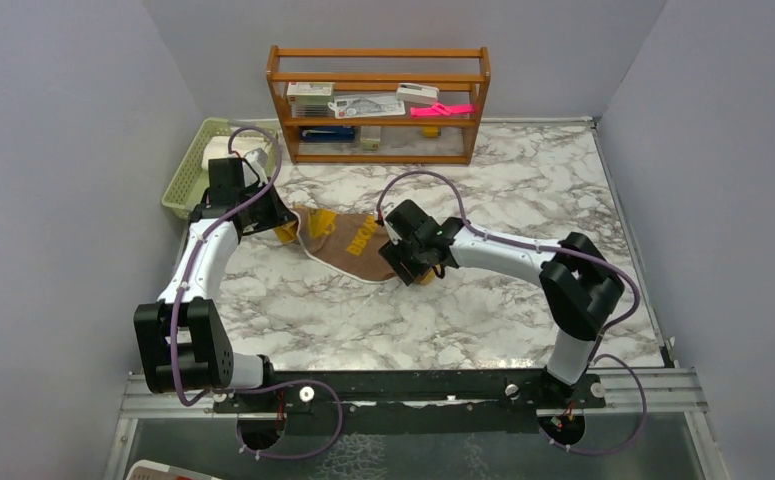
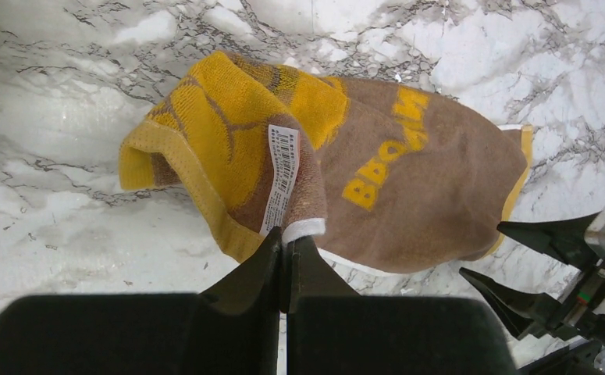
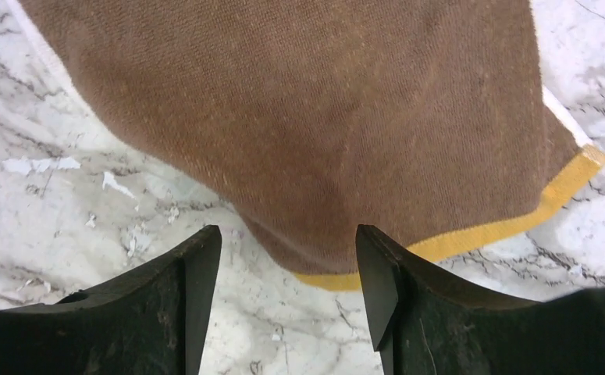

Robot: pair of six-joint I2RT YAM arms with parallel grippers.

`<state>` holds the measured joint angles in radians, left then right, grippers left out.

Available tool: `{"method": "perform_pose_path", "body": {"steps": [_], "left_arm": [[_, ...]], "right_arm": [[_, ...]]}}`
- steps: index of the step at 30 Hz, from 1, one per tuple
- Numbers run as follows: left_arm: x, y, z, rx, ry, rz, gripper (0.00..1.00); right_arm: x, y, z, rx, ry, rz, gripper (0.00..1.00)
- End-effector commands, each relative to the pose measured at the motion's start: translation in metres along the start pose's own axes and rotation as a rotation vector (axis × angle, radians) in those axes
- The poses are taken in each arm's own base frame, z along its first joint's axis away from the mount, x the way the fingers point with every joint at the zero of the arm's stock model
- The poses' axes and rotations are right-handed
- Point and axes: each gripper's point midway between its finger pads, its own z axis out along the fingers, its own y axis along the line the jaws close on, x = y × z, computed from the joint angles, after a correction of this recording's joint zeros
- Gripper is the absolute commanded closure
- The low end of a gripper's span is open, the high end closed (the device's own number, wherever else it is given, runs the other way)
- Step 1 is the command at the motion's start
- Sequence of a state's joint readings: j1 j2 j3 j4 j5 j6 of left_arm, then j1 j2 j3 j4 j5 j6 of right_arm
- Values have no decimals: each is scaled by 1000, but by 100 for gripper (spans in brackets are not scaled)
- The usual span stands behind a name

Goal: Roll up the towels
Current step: Flatten out the towel at the center of the board.

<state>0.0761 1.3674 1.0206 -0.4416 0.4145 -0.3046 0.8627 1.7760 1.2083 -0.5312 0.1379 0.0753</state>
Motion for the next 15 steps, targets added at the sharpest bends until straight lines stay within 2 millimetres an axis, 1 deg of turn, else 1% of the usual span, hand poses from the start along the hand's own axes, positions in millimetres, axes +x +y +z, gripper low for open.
{"method": "perform_pose_path", "body": {"steps": [1,3,4,5,7,8,9,10,11,13,15], "left_arm": [[-1,-3,-6,2,-18,18,100],[0,-3,-7,4,-20,17,100],[1,-5,-9,6,-22,18,100],[1,-5,-10,9,-26,18,100],[1,-7,-14,9,-35,17,100],[1,-8,-17,10,-41,16,100],[0,-10,-21,11,-48,16,100],[0,-12,-25,10,-56,18,100],[0,-13,-30,7,-65,20,100],[0,-15,-42,-6,-92,23,100],[-1,-19,-53,-12,-113,25,100]], "right_arm": [[-7,-3,19,-8,-3,5,38],[2,1,26,-52,22,44,45],[7,1,28,-71,32,64,50],[10,2,28,-91,39,80,61],[18,6,28,-121,56,99,95],[19,10,24,-143,63,107,99],[19,16,18,-181,71,113,99],[18,27,8,-237,75,119,99],[14,43,-6,-303,77,121,99],[2,86,-45,-439,53,80,99],[-14,118,-90,-603,10,75,99]]}}
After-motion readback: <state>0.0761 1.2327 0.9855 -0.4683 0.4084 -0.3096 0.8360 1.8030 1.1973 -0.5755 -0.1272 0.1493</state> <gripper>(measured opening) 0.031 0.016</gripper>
